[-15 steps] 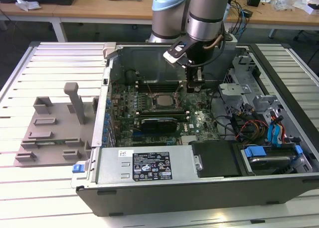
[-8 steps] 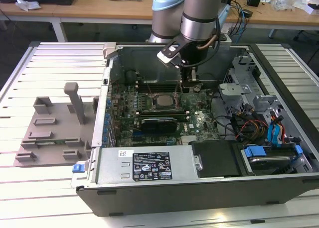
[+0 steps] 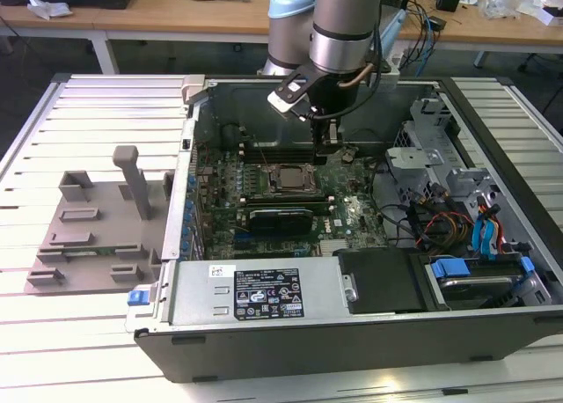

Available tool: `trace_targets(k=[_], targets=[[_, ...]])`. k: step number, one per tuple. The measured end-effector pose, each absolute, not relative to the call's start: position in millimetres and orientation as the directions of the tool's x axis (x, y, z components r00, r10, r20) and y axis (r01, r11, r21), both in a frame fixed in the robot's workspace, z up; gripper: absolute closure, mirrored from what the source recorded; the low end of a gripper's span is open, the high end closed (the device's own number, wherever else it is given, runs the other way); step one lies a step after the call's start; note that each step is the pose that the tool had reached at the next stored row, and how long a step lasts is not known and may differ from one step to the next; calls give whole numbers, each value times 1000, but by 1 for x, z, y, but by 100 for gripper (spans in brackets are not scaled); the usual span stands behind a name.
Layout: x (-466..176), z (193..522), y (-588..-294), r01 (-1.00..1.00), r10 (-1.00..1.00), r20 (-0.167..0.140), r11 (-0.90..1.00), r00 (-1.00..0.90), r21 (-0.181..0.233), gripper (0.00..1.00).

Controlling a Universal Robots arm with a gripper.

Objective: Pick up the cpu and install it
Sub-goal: 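Close the cpu cover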

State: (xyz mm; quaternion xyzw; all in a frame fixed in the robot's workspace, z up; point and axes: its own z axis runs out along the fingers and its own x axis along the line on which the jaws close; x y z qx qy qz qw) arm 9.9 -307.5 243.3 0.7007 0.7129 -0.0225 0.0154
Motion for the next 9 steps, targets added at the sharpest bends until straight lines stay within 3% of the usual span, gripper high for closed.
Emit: trace_targets(k=[9], targets=[[-2,243,-308,1000,998,-54,17,-18,-11,89]])
